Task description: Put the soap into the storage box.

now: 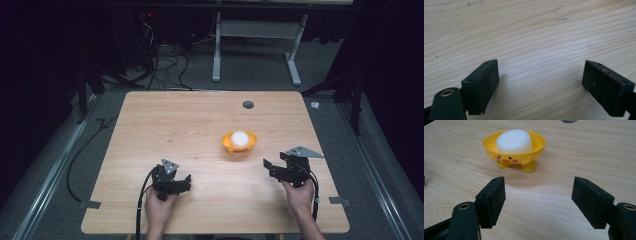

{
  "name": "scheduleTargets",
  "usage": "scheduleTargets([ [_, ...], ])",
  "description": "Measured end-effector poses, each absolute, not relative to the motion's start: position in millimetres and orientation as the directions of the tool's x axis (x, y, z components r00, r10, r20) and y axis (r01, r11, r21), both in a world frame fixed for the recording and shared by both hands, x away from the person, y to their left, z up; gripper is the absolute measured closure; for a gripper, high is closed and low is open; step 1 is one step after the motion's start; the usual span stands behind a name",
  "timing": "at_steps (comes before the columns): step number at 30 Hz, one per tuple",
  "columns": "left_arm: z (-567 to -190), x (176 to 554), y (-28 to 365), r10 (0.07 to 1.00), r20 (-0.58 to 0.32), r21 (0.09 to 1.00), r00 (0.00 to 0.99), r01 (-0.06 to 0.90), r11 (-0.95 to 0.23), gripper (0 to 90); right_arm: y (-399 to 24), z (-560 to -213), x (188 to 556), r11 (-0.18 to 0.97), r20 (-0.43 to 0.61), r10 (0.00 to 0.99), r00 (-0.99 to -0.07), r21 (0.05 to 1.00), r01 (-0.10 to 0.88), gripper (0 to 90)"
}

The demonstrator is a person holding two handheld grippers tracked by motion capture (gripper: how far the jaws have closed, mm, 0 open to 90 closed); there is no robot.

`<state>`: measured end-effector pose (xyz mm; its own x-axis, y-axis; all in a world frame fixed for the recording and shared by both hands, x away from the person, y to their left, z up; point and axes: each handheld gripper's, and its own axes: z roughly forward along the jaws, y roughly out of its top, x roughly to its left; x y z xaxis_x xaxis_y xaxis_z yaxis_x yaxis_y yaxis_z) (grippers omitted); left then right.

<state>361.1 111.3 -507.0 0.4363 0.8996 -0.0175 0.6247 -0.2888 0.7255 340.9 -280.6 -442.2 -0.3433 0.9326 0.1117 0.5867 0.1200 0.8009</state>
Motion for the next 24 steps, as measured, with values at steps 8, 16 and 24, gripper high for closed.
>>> scheduleTargets([
  [8,-507.0,361.1,111.3,0.9,-0.018,0.725,0.436,0.625,-0.289,14.6,-280.6,-452.5,339.9,0.114,0.123,0.933,-0.338,0.79,0.602,28.0],
  [16,-507.0,361.1,111.3,0.9,-0.017,0.725,0.436,0.625,-0.289,14.6,-279.3,-458.9,339.9,0.118,0.124,0.933,-0.338,0.782,0.612,28.1],
  [24,-507.0,361.1,111.2,0.9,-0.018,0.725,0.436,0.625,-0.289,14.6,-278.6,-467.0,339.4,0.116,0.129,0.936,-0.328,0.767,0.631,28.2],
])
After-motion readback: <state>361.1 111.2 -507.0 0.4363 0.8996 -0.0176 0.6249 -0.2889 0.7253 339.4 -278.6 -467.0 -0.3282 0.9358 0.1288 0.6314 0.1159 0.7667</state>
